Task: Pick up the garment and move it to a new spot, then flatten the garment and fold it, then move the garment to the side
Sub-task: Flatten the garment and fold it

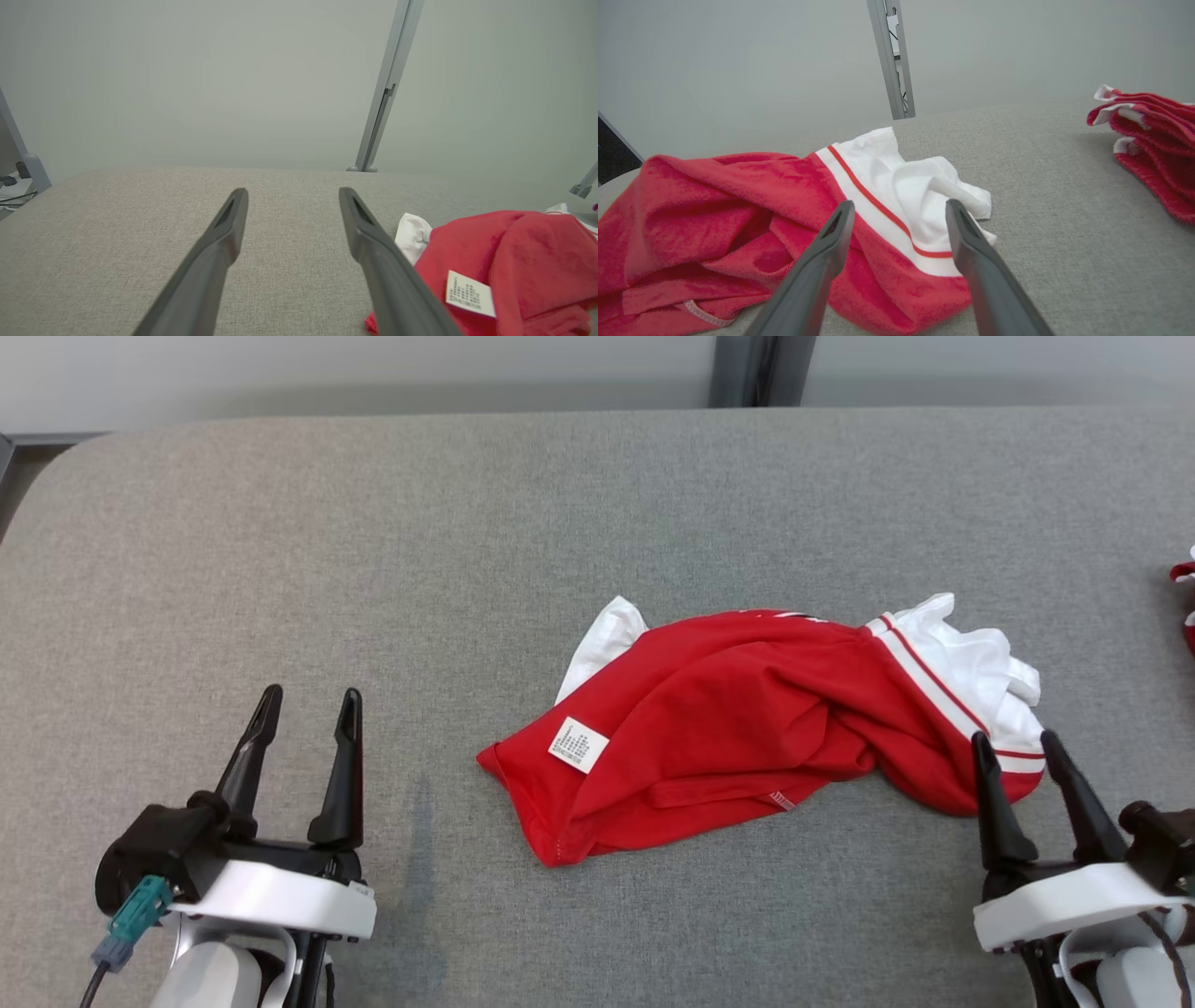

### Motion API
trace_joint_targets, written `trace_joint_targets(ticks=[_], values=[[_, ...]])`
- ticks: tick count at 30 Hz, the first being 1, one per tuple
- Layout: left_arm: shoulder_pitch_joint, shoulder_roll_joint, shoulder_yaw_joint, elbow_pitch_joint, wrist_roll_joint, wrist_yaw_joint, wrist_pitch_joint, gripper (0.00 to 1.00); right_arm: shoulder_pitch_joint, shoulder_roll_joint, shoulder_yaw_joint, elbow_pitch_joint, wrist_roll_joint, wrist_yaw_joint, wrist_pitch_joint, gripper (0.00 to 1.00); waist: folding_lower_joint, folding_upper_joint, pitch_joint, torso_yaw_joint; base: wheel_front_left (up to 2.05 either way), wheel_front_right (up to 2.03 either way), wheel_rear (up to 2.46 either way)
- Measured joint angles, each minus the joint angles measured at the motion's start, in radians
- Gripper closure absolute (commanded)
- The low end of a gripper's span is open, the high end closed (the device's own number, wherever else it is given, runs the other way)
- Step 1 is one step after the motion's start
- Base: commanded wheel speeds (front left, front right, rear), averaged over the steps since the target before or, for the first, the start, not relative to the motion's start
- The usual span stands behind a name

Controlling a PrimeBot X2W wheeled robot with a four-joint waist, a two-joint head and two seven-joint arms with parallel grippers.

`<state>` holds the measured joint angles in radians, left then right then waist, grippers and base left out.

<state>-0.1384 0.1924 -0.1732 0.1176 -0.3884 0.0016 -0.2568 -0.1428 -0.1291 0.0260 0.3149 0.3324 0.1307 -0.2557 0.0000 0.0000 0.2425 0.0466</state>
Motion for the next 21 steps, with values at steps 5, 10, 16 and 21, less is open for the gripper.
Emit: trace_joint_targets(ticks=[5, 10, 16, 21], values=[[0.04, 0.006, 0.001, -0.017, 0.001, 0.017, 0.0, 0.0, 0.02, 0.018, -0.053, -0.151, -0.073, 0.0, 0.037, 0.0, 0.0, 0.0, -0.04, -0.005, 0.0, 0.0, 0.0], [0.079, 0.013, -0.002, -0.036, 0.008, 0.028, 0.002, 0.0, 0.062, 0.035, -0.083, -0.287, -0.12, 0.0, 0.106, 0.0, 0.0, 0.0, -0.078, -0.008, 0.0, 0.0, 0.0], [0.133, 0.019, -0.005, -0.058, 0.008, 0.044, 0.016, 0.0, 0.138, 0.055, -0.094, -0.376, -0.139, 0.0, 0.162, 0.0, 0.0, 0.0, -0.109, -0.009, 0.0, 0.0, 0.0], [0.141, 0.018, -0.01, -0.071, 0.008, 0.052, 0.023, 0.0, 0.153, 0.061, -0.095, -0.398, -0.14, 0.0, 0.176, 0.0, 0.0, 0.0, -0.109, -0.011, 0.0, 0.0, 0.0]])
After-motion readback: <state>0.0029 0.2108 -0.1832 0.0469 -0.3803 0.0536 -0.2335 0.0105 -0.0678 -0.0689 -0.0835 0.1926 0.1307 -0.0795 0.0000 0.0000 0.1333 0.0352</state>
